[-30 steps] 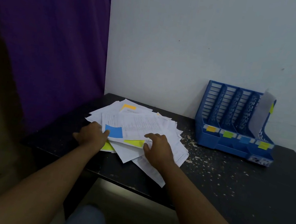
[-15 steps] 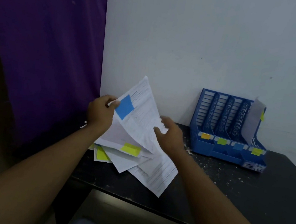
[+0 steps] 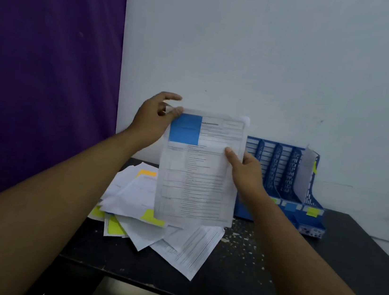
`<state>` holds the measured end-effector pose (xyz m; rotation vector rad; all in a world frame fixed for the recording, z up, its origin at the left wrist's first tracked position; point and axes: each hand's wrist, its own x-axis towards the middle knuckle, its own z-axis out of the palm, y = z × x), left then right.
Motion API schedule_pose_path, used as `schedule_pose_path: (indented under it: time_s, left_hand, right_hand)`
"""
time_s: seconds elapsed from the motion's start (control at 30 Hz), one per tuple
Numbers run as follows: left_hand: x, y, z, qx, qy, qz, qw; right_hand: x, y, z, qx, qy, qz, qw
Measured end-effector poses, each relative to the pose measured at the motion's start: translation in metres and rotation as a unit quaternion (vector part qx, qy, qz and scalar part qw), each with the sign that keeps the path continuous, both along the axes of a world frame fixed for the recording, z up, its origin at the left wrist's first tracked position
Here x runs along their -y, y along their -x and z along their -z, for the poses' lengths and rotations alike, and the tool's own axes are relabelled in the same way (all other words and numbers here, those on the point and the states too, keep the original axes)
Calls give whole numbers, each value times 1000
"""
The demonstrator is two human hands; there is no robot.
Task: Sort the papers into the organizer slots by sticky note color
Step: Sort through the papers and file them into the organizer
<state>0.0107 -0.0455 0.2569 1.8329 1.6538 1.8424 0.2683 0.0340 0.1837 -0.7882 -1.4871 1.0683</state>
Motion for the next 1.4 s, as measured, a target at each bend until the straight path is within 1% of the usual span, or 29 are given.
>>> schedule_pose_path:
  time_s: [0.07, 0.1, 0.2, 0.3, 0.53, 0.67, 0.77, 0.9, 0.93, 0.97, 1.0, 1.03, 1.07, 1.13, 1.2, 1.23, 1.33, 1.4]
  left_hand:
    - [2, -8, 3, 63, 37, 9, 997]
    - [2, -11, 7, 76, 57, 12, 995]
    - [3, -22, 23, 65, 92, 29, 993]
    - [5, -31, 27, 81, 96, 44, 991]
    - [5, -34, 21, 60, 100, 20, 993]
    - [9, -33, 20, 62, 92, 30, 993]
    - [13, -34, 18, 73, 110, 33, 991]
    - [12, -51, 29, 36, 189, 40, 980]
    - [11, -58, 33, 42, 202, 46, 978]
    - [10, -65, 37, 57, 212, 53, 974]
    - [9, -73, 40, 75, 219, 61, 971]
    - [7, -82, 43, 89, 225, 72, 968]
    - [5, -90, 45, 98, 230, 82, 965]
    - [1, -110, 47, 110, 234, 94, 961]
    - [-3, -129, 45, 121, 226, 88, 963]
    - [-7, -140, 43, 127, 219, 89, 963]
    - [-20, -162, 33, 166, 194, 118, 960]
    - [-30, -175, 27, 171, 181, 136, 959]
  right_hand:
    - [5, -7, -10, -41, 1, 8, 999]
    - [7, -10, -16, -55, 4, 11, 998]
    - [11, -20, -27, -51, -6, 15, 999]
    - [15, -26, -33, -49, -7, 12, 999]
    - [14, -30, -33, -40, 0, 20, 999]
    - [14, -33, -33, -28, -1, 17, 999]
    - [16, -44, -27, 25, -11, 10, 1000]
    - [10, -60, 4, 87, -29, 44, 995]
    - [7, -61, 15, 117, -33, 80, 989]
    - [6, -61, 25, 159, -31, 136, 977]
    - [7, -61, 35, 201, -26, 200, 959]
    - [12, -61, 44, 226, -30, 247, 942]
    - [18, -60, 51, 227, -45, 262, 937]
    - [30, -57, 65, 208, -86, 216, 950]
    - [41, -55, 75, 230, -110, 167, 952]
    - [42, -58, 80, 251, -119, 164, 946]
    - [34, -66, 85, 309, -151, 209, 916]
    - [22, -75, 82, 327, -158, 241, 900]
